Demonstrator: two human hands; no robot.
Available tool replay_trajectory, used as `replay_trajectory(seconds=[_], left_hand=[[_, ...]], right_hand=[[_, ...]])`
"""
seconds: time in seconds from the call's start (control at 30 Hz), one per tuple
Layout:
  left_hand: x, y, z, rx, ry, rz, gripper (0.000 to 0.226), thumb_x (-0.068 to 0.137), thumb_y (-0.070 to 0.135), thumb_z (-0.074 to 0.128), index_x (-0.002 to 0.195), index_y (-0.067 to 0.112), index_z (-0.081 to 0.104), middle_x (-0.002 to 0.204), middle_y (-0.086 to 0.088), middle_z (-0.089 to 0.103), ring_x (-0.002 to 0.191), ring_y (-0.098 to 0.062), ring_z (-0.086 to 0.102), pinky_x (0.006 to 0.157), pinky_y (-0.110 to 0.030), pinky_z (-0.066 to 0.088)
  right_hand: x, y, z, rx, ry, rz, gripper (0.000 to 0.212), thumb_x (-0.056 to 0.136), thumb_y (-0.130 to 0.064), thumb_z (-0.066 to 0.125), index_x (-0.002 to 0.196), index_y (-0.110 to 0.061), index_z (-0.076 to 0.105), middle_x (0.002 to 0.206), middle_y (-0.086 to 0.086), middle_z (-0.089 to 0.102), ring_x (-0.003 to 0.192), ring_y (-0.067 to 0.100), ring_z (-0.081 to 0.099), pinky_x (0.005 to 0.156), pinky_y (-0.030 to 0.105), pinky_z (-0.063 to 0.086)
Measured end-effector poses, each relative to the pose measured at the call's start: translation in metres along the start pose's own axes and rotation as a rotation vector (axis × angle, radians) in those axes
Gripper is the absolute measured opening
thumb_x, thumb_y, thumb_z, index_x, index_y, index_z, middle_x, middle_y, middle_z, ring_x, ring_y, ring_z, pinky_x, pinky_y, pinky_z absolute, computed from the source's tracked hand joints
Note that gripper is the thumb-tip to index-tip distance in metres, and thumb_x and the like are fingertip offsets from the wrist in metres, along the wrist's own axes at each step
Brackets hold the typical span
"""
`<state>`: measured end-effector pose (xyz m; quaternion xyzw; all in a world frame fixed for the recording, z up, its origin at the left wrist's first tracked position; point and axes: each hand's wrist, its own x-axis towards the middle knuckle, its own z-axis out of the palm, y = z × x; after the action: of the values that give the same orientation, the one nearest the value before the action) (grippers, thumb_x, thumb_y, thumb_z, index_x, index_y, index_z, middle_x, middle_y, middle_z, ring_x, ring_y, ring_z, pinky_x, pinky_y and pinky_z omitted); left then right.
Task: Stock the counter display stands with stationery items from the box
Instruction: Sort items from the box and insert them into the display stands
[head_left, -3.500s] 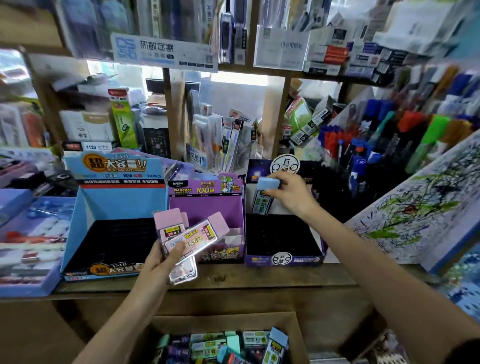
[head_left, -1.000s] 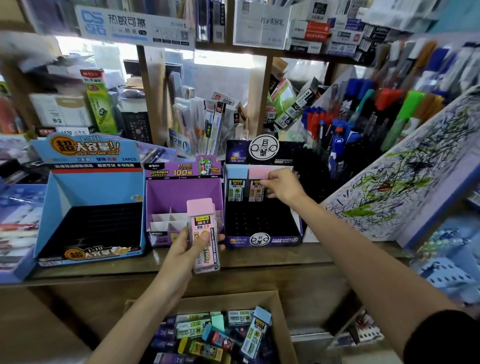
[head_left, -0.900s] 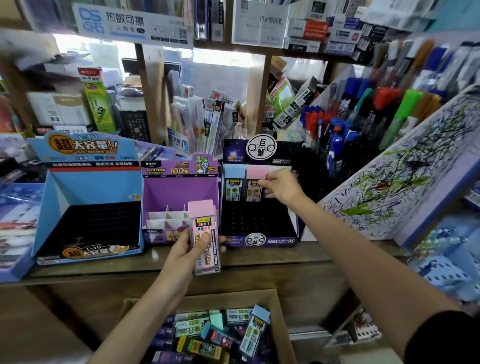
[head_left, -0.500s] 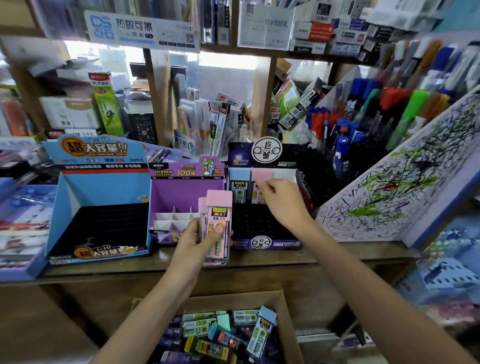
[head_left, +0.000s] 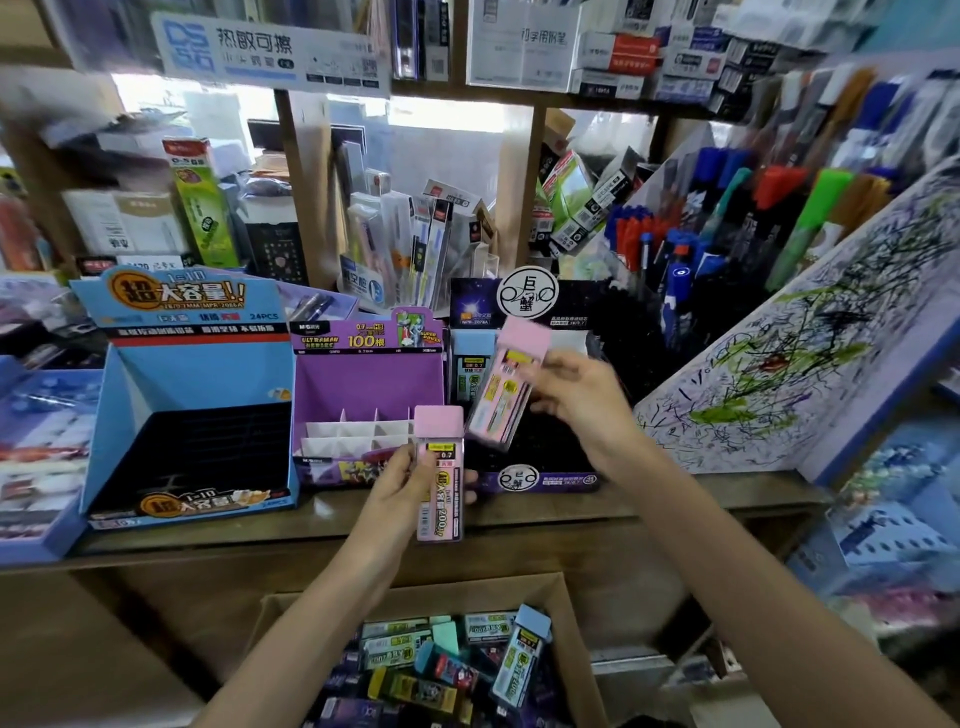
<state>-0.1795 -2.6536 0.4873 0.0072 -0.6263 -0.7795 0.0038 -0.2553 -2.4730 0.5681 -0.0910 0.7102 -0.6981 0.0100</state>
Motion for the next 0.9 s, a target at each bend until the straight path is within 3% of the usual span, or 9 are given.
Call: replay_trajectory(seconds=[0.17,0.27,0.4,0.53,0.67,0.83,0.9], left_hand=[[-0.009,0.000,-0.011,0.021,-0.009,-0.010,0.039,0.084,0.043,0.047,0.116,0.022,0.056,0.100,-0.007,0.073,0.088,-0.024,0.071,0.063,-0.028,0.056],[-0.013,-0.001,-0.016,0.043,-0.022,-0.026,0.037,0.086,0.044,0.046,0.114,0.023,0.056,0.101,-0.006,0.073,0.090,-0.024,0.071,0.062,-0.027,0.056],[-0.017,-0.001,-0.020,0.054,-0.016,-0.020,0.035,0.087,0.042,0.045,0.113,0.021,0.056,0.099,-0.008,0.073,0.088,-0.024,0.071,0.062,-0.027,0.056],[-0.021,-0.004,-0.024,0.056,-0.015,-0.022,0.030,0.091,0.037,0.043,0.114,0.022,0.056,0.098,-0.007,0.074,0.088,-0.022,0.071,0.062,-0.024,0.056],[-0.020,-0.004,-0.022,0.055,-0.005,-0.021,0.025,0.096,0.031,0.040,0.113,0.022,0.056,0.097,-0.007,0.074,0.087,-0.022,0.071,0.063,-0.024,0.056],[-0.018,-0.002,-0.014,0.058,-0.012,-0.003,0.024,0.097,0.027,0.039,0.113,0.018,0.055,0.095,-0.009,0.074,0.083,-0.023,0.071,0.065,-0.026,0.057],[-0.019,-0.002,-0.012,0.057,-0.017,-0.004,0.024,0.098,0.025,0.038,0.113,0.017,0.055,0.095,-0.009,0.074,0.083,-0.022,0.071,0.066,-0.026,0.057]], right_hand=[[0.040,0.001,-0.015,-0.320,0.154,-0.186,0.010,0.085,-0.008,0.066,0.090,-0.017,0.064,0.084,-0.002,0.064,0.081,0.015,0.059,0.072,0.026,0.048],[0.050,0.018,-0.013,-0.481,0.143,-0.274,0.014,0.087,-0.008,0.064,0.100,-0.014,0.065,0.085,-0.006,0.063,0.079,0.010,0.057,0.072,0.013,0.045],[0.056,0.029,-0.012,-0.583,0.076,-0.314,0.017,0.089,-0.009,0.062,0.105,-0.010,0.064,0.087,0.001,0.063,0.076,0.009,0.056,0.067,0.008,0.043],[0.062,0.029,-0.016,-0.531,-0.039,-0.271,0.019,0.088,-0.007,0.061,0.106,-0.011,0.062,0.092,0.004,0.064,0.087,0.015,0.059,0.081,0.019,0.046],[0.062,0.039,-0.015,-0.486,0.023,-0.158,0.017,0.087,-0.005,0.063,0.104,-0.007,0.064,0.087,0.006,0.064,0.085,0.020,0.060,0.076,0.031,0.050],[0.060,0.044,-0.013,-0.897,0.188,-0.247,0.018,0.087,-0.020,0.066,0.096,-0.005,0.068,0.083,0.006,0.068,0.077,0.020,0.062,0.073,0.027,0.049],[0.059,0.039,-0.012,-0.966,0.187,-0.254,0.021,0.087,-0.023,0.065,0.095,-0.003,0.067,0.083,0.010,0.069,0.077,0.025,0.064,0.074,0.032,0.051]])
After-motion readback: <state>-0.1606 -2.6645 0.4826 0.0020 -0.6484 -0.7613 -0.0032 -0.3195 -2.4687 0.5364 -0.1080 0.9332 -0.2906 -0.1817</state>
